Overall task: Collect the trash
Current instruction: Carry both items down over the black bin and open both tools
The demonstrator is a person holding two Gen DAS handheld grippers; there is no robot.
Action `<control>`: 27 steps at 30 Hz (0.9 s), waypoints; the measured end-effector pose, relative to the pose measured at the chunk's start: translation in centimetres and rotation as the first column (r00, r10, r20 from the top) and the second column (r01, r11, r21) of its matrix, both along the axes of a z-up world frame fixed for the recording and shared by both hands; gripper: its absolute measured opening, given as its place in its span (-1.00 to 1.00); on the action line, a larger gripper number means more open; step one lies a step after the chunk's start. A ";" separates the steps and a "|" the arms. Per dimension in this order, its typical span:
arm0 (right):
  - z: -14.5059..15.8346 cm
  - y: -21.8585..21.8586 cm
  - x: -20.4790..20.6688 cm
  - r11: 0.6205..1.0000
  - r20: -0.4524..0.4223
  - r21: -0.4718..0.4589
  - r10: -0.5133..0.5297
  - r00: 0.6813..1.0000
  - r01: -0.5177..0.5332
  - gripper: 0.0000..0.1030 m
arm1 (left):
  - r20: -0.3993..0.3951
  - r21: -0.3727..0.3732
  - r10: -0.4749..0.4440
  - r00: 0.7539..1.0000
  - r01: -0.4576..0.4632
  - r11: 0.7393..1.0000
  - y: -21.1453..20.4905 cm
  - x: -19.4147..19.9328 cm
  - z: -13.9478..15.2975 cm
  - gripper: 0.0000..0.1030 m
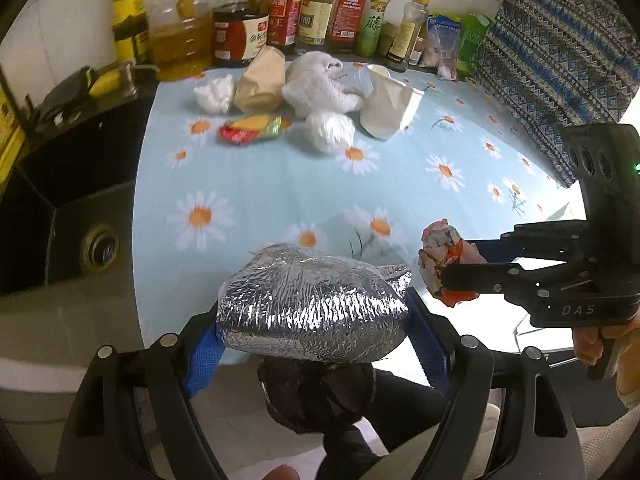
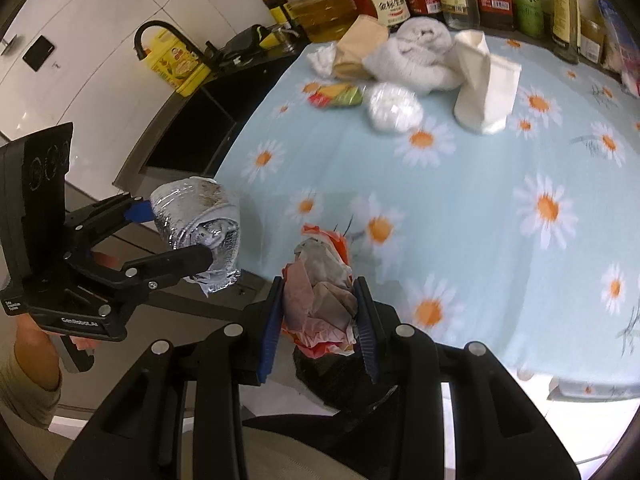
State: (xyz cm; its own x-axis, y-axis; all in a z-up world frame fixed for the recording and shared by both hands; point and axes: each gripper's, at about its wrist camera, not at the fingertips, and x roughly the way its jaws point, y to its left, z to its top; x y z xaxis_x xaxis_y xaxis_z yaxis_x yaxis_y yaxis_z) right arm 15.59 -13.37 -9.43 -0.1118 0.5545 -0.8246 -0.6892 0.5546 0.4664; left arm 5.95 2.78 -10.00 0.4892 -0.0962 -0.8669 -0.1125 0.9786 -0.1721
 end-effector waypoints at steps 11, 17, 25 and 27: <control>-3.4 0.1 -5.2 0.997 -0.064 -0.054 0.044 0.997 -0.048 -0.30 | -0.041 -0.112 0.056 0.998 -0.060 0.992 -0.7 -5.4 -3.5 0.53; -6.7 0.3 -6.4 0.994 -0.109 -0.102 0.035 0.993 -0.046 -0.30 | -0.092 -0.162 0.097 0.991 -0.111 0.980 -0.3 -6.7 -6.5 0.53; -11.7 0.5 -6.8 0.990 -0.185 -0.142 -0.021 0.983 -0.005 -0.29 | -0.184 -0.193 0.115 0.976 -0.151 0.970 -0.8 -7.3 -12.5 0.53; -12.7 0.1 -7.0 0.988 -0.202 -0.152 -0.030 0.979 -0.001 -0.29 | -0.206 -0.198 0.122 0.971 -0.163 0.967 -0.9 -7.3 -13.7 0.54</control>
State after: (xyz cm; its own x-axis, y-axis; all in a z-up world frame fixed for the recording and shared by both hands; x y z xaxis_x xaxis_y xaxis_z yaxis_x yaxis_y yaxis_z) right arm 8.62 -13.27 -22.15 -0.2784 0.4288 -0.8595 -0.5802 0.6380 0.5062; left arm -1.36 1.87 -23.66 0.3386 -0.2295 -0.9125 -0.2990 0.8933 -0.3356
